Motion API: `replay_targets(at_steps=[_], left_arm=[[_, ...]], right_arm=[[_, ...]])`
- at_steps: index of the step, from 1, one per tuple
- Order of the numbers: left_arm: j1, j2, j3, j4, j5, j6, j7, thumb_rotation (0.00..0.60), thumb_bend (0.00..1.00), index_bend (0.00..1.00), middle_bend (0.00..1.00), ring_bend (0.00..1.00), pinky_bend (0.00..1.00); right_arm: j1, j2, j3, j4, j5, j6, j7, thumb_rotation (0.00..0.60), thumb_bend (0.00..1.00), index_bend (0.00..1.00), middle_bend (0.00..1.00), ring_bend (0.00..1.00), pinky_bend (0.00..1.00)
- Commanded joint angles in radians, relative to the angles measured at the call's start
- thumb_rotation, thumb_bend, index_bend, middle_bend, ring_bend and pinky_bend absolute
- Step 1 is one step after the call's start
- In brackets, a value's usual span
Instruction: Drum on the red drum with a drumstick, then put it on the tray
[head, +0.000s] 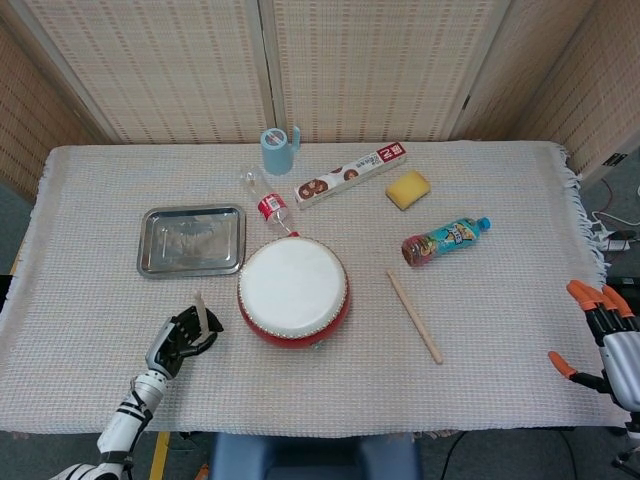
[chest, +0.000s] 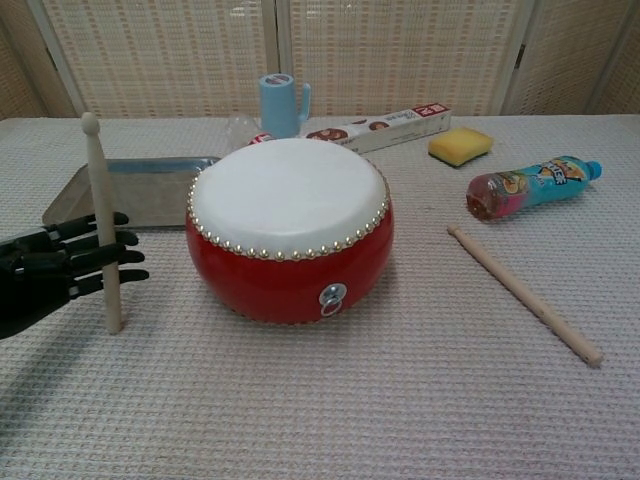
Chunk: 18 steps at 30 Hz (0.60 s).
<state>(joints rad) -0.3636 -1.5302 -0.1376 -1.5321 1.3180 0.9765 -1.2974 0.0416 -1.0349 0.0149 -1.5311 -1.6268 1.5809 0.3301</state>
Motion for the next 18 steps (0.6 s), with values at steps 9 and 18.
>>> replay_targets(at_steps=[9, 18], left_arm=[[-0.001, 0.0, -0.008, 0.015, 0.0, -0.038, -0.049, 0.6, 0.25, 0.55, 0.54, 0.47, 0.39], [0.0, 0.026, -0.024, 0.035, 0.025, -0.107, -0.282, 0.6, 0.25, 0.57, 0.55, 0.48, 0.39]], right_arm=[[0.004, -0.001, 0.002, 0.003, 0.003, -0.008, 0.002, 0.6, 0.23, 0.0, 0.06, 0.0, 0.0], [0.008, 0.003, 0.005, -0.016, 0.003, -0.013, -0.019, 0.6, 0.23, 0.0, 0.06, 0.0, 0.0]])
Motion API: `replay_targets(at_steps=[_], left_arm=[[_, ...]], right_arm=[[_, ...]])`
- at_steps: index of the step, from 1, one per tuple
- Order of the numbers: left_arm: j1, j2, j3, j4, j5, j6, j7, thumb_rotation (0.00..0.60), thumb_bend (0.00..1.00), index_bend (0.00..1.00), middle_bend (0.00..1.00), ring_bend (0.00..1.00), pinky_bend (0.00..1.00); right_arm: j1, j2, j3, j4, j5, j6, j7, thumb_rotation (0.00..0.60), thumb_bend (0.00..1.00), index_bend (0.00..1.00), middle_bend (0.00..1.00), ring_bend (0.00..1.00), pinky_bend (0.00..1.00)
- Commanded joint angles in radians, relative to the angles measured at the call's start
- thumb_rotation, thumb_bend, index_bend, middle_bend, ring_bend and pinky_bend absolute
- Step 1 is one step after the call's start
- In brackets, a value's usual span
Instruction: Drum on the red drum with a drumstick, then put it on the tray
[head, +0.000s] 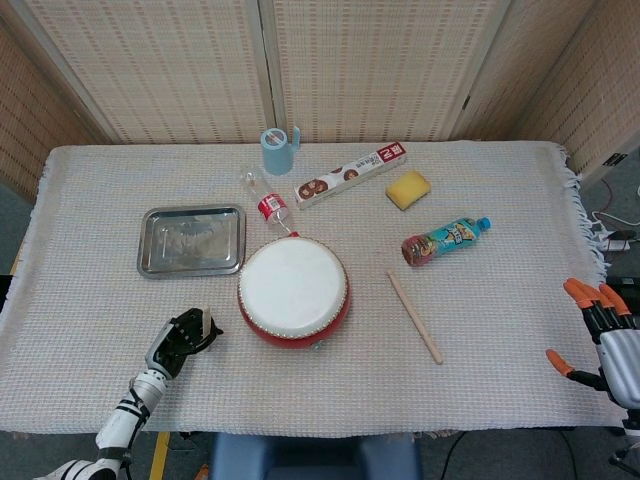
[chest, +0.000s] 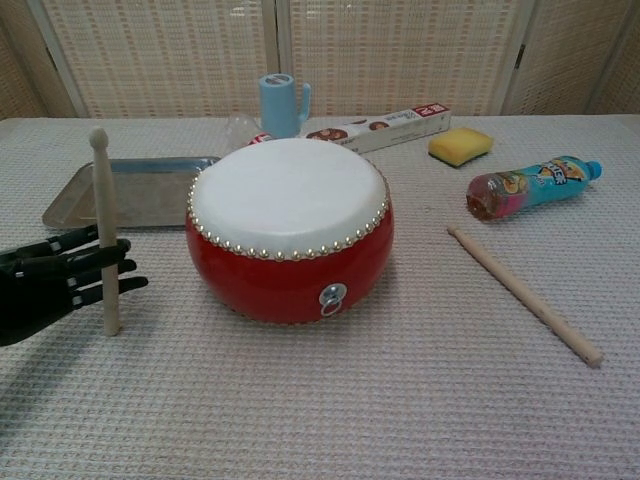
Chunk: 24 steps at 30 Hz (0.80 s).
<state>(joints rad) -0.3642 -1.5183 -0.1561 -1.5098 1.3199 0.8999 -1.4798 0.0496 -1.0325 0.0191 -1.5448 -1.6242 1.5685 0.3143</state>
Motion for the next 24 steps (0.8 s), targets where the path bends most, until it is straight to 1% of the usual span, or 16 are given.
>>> replay_targets(at_steps=[1, 9, 18, 19, 24], left_arm=[[-0.001, 0.016, -0.004, 0.02, 0.034, -0.034, -0.122, 0.6, 0.25, 0.57, 0.56, 0.48, 0.39], [0.001, 0.007, 0.008, 0.054, 0.064, -0.027, -0.174, 0.6, 0.25, 0.57, 0.56, 0.47, 0.39], [0.007, 0.005, -0.011, 0.059, 0.025, -0.04, -0.228, 0.6, 0.25, 0.57, 0.58, 0.49, 0.4], [0.024, 0.006, -0.019, 0.055, 0.01, -0.021, -0.255, 0.6, 0.25, 0.57, 0.58, 0.49, 0.4], [0.049, 0.002, -0.004, 0.072, 0.059, 0.029, -0.295, 0.6, 0.25, 0.57, 0.58, 0.49, 0.39]], right_arm=[[0.0, 0.001, 0.0, -0.005, 0.0, -0.001, -0.006, 0.6, 0.23, 0.0, 0.06, 0.0, 0.0], [0.0, 0.005, 0.0, -0.019, -0.002, 0.0, -0.021, 0.6, 0.23, 0.0, 0.06, 0.0, 0.0], [-0.004, 0.006, 0.0, -0.021, -0.001, 0.005, -0.022, 0.6, 0.23, 0.0, 0.06, 0.0, 0.0], [-0.004, 0.006, 0.0, -0.021, -0.002, 0.005, -0.021, 0.6, 0.23, 0.0, 0.06, 0.0, 0.0], [-0.003, 0.005, 0.001, -0.019, -0.002, 0.005, -0.021, 0.6, 0.23, 0.0, 0.06, 0.0, 0.0]])
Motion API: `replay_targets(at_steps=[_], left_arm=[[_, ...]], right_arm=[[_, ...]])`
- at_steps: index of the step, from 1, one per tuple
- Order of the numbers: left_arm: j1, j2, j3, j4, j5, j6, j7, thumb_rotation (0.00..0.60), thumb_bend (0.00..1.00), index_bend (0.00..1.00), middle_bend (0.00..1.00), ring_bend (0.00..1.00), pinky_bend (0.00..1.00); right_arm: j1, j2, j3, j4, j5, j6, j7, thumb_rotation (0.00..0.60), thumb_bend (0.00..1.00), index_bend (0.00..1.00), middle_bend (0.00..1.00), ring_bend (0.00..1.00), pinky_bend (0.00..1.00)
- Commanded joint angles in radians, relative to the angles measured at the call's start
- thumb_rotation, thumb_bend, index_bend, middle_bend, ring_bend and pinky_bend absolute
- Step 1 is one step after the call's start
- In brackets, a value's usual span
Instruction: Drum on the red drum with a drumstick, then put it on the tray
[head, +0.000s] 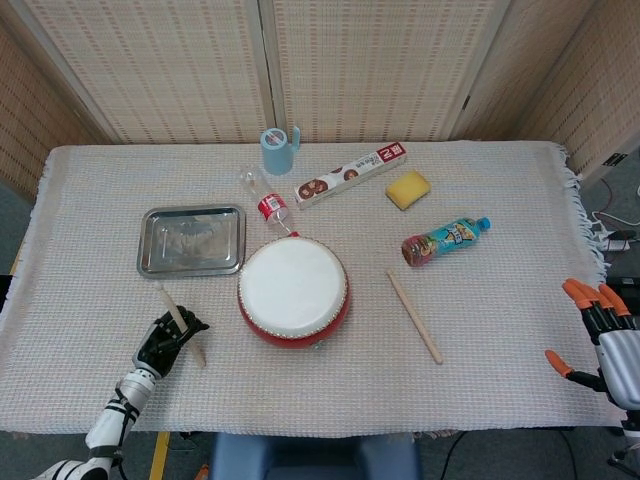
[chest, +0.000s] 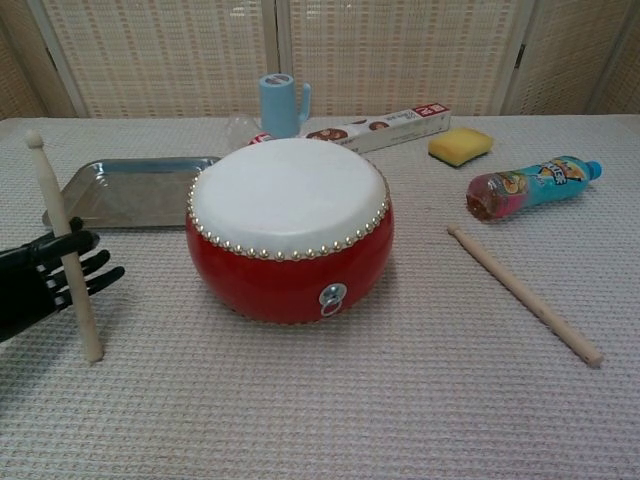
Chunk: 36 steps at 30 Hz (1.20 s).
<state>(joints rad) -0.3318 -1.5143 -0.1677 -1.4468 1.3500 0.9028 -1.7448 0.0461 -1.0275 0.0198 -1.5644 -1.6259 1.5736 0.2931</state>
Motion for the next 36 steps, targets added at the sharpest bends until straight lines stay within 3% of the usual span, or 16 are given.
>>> replay_targets(at_steps=[1, 5, 14, 19, 26, 36], left_arm=[[0.021, -0.003, 0.011, 0.013, 0.038, 0.035, -0.047, 0.6, 0.25, 0.57, 0.58, 0.49, 0.39], [0.027, -0.004, 0.029, 0.028, 0.09, 0.069, -0.085, 0.6, 0.25, 0.57, 0.58, 0.49, 0.38], [-0.006, 0.001, 0.08, 0.059, 0.185, 0.117, -0.04, 0.587, 0.25, 0.59, 0.6, 0.52, 0.42], [-0.027, 0.005, 0.103, 0.057, 0.203, 0.12, 0.0, 0.426, 0.21, 0.62, 0.66, 0.58, 0.49], [-0.046, 0.011, 0.137, 0.055, 0.22, 0.124, 0.045, 0.269, 0.2, 0.66, 0.69, 0.61, 0.52], [-0.068, 0.003, 0.2, 0.088, 0.278, 0.161, 0.108, 0.244, 0.2, 0.68, 0.72, 0.63, 0.52]], right_arm=[[0.0, -0.001, 0.0, 0.001, -0.001, 0.0, 0.0, 0.6, 0.23, 0.0, 0.06, 0.0, 0.0], [0.0, -0.001, -0.001, 0.0, -0.002, 0.001, 0.0, 0.6, 0.23, 0.0, 0.06, 0.0, 0.0], [-0.002, 0.002, 0.0, -0.007, -0.003, 0.005, -0.009, 0.6, 0.23, 0.0, 0.06, 0.0, 0.0], [-0.002, 0.003, 0.001, -0.011, -0.005, 0.007, -0.013, 0.6, 0.23, 0.0, 0.06, 0.0, 0.0], [-0.002, 0.004, 0.002, -0.013, -0.005, 0.007, -0.016, 0.6, 0.23, 0.0, 0.06, 0.0, 0.0], [-0.002, 0.006, 0.003, -0.017, -0.005, 0.008, -0.017, 0.6, 0.23, 0.0, 0.06, 0.0, 0.0]])
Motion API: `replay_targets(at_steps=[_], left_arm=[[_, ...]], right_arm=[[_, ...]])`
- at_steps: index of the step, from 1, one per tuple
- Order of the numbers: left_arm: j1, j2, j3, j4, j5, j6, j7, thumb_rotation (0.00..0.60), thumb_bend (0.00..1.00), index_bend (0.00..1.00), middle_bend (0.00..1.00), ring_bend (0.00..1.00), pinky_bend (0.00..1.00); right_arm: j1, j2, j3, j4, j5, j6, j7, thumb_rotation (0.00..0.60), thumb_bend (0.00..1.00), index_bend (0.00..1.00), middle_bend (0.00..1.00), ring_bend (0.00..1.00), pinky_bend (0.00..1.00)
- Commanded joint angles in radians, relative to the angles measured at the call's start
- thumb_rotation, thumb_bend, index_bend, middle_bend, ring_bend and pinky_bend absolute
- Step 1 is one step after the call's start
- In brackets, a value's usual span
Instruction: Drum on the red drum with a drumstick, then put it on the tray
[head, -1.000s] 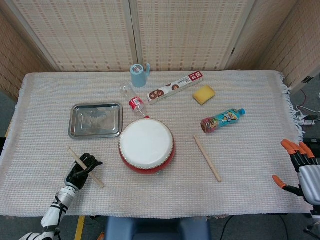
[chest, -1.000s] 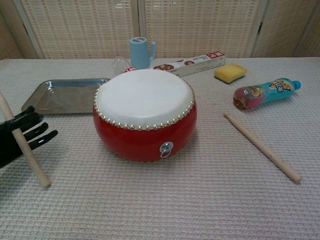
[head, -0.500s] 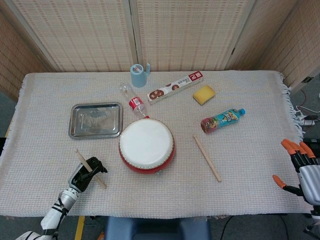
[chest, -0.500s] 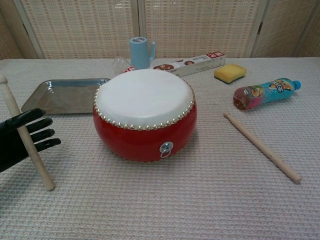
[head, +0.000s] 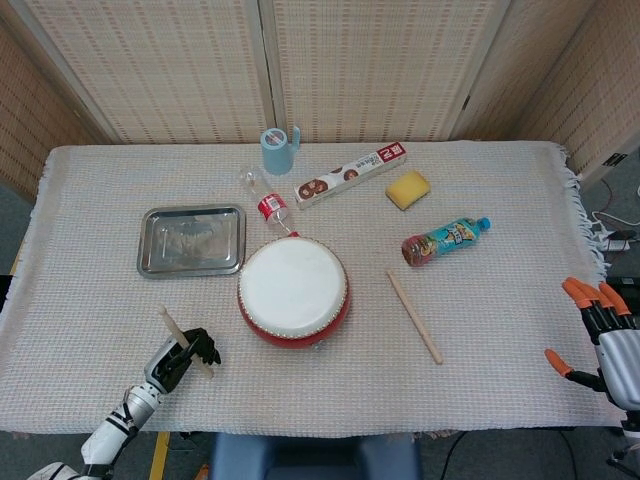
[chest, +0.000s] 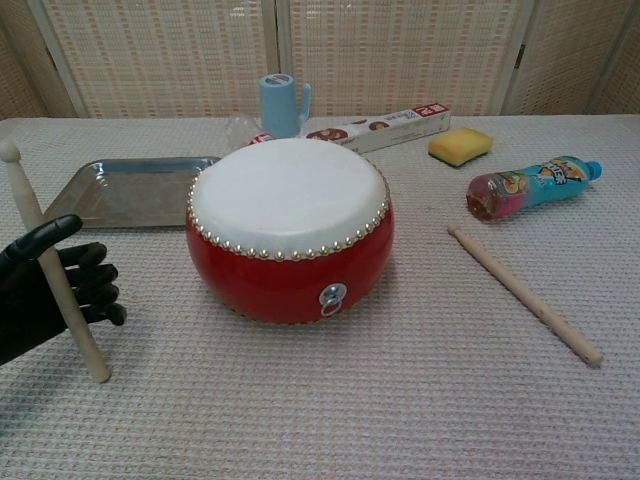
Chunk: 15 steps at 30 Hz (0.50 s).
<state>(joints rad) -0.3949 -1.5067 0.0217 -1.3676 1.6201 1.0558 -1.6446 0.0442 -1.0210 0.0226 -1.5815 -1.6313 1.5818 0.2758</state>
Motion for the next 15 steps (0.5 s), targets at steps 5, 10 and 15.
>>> replay_targets(at_steps=[5, 10, 15], left_arm=[[-0.014, -0.019, 0.031, 0.023, 0.012, 0.017, 0.018, 0.262, 0.2, 0.69, 0.72, 0.63, 0.52], [-0.022, -0.028, 0.046, 0.034, 0.013, 0.026, 0.023, 0.278, 0.2, 0.71, 0.74, 0.65, 0.52], [-0.024, -0.034, 0.066, 0.048, 0.02, 0.038, 0.038, 0.304, 0.2, 0.73, 0.76, 0.66, 0.52]], right_arm=[[-0.001, 0.0, 0.0, 0.001, 0.0, 0.001, 0.001, 0.6, 0.23, 0.0, 0.06, 0.0, 0.0], [-0.002, 0.002, 0.0, -0.001, 0.001, 0.002, 0.001, 0.6, 0.23, 0.0, 0.06, 0.0, 0.0], [-0.003, 0.003, 0.001, -0.004, 0.001, 0.004, -0.003, 0.6, 0.23, 0.0, 0.06, 0.0, 0.0]])
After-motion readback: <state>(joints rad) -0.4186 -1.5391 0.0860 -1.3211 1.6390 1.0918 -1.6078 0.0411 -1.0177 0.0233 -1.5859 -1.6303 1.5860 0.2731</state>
